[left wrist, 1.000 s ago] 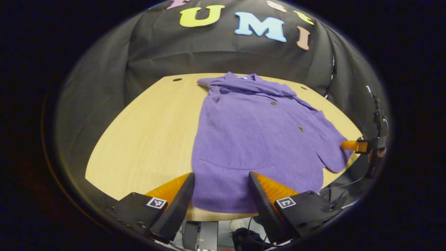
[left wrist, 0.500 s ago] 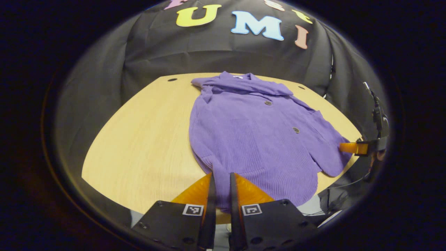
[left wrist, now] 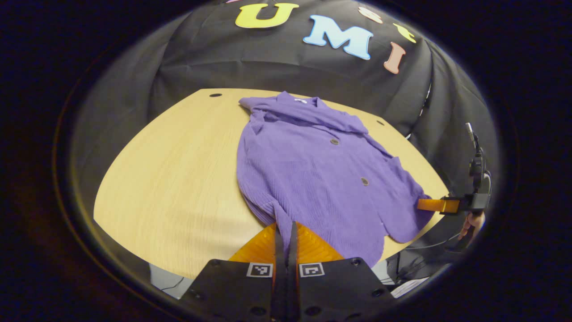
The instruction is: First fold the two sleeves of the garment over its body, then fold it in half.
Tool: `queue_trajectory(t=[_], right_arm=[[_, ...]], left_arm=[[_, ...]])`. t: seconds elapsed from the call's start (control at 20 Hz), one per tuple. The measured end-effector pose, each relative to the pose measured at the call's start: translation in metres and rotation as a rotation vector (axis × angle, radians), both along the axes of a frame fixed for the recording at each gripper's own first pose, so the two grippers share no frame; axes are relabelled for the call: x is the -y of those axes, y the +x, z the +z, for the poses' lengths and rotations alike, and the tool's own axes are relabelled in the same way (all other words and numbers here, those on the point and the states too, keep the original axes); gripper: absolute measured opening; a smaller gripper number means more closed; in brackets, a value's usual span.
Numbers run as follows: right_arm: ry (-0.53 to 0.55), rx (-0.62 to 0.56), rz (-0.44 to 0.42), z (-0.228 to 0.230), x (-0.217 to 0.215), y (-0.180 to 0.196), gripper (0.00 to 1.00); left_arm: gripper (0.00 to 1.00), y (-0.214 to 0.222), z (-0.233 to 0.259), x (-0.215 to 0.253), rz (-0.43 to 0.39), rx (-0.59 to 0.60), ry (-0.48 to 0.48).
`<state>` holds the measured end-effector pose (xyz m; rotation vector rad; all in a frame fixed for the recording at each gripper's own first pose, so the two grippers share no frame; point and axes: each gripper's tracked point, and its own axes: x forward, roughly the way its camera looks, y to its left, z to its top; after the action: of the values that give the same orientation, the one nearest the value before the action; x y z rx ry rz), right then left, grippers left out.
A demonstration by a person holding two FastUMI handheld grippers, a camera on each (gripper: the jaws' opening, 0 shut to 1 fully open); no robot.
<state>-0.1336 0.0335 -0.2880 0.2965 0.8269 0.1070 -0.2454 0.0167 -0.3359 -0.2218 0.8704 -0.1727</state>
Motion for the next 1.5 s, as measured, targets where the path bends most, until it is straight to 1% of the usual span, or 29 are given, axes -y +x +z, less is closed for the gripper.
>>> queue_trajectory(t=[0.1, 0.2, 0.35, 0.5, 0.55, 0.6, 0.75, 0.9, 1.1, 1.5], right_arm=[[0.047, 0.046, -0.013, 0.026, -0.001, 0.007, 0.04], [0.072, 0.098, -0.013, 0.054, -0.001, 0.018, 0.04], [0.108, 0.17, -0.001, 0.093, -0.005, 0.039, 0.04], [0.104, 0.238, 0.041, 0.13, -0.01, 0.064, 0.05], [0.103, 0.262, 0.06, 0.142, -0.014, 0.073, 0.01], [0.105, 0.281, 0.081, 0.152, -0.018, 0.083, 0.05], [0.125, 0.326, 0.134, 0.181, -0.03, 0.118, 0.05], [0.162, 0.365, 0.157, 0.207, -0.037, 0.164, 0.05], [0.218, 0.374, 0.163, 0.22, -0.038, 0.228, 0.05], [0.281, 0.335, 0.154, 0.209, -0.033, 0.342, 0.04]], left_arm=[[0.07, 0.01, 0.023, 0.005, 0.011, 0.029, -0.064], [0.07, 0.026, 0.05, 0.006, 0.022, 0.076, -0.101], [0.07, 0.055, 0.086, 0.007, 0.024, 0.154, -0.118], [0.07, 0.086, 0.116, 0.008, 0.036, 0.208, -0.137], [0.07, 0.097, 0.124, 0.007, 0.041, 0.227, -0.14], [0.07, 0.11, 0.134, 0.006, 0.051, 0.244, -0.145], [0.07, 0.153, 0.158, 0.001, 0.09, 0.29, -0.151], [0.07, 0.199, 0.177, -0.005, 0.123, 0.326, -0.146], [0.07, 0.266, 0.183, -0.016, 0.163, 0.352, -0.125], [0.07, 0.378, 0.181, -0.03, 0.23, 0.383, -0.085]])
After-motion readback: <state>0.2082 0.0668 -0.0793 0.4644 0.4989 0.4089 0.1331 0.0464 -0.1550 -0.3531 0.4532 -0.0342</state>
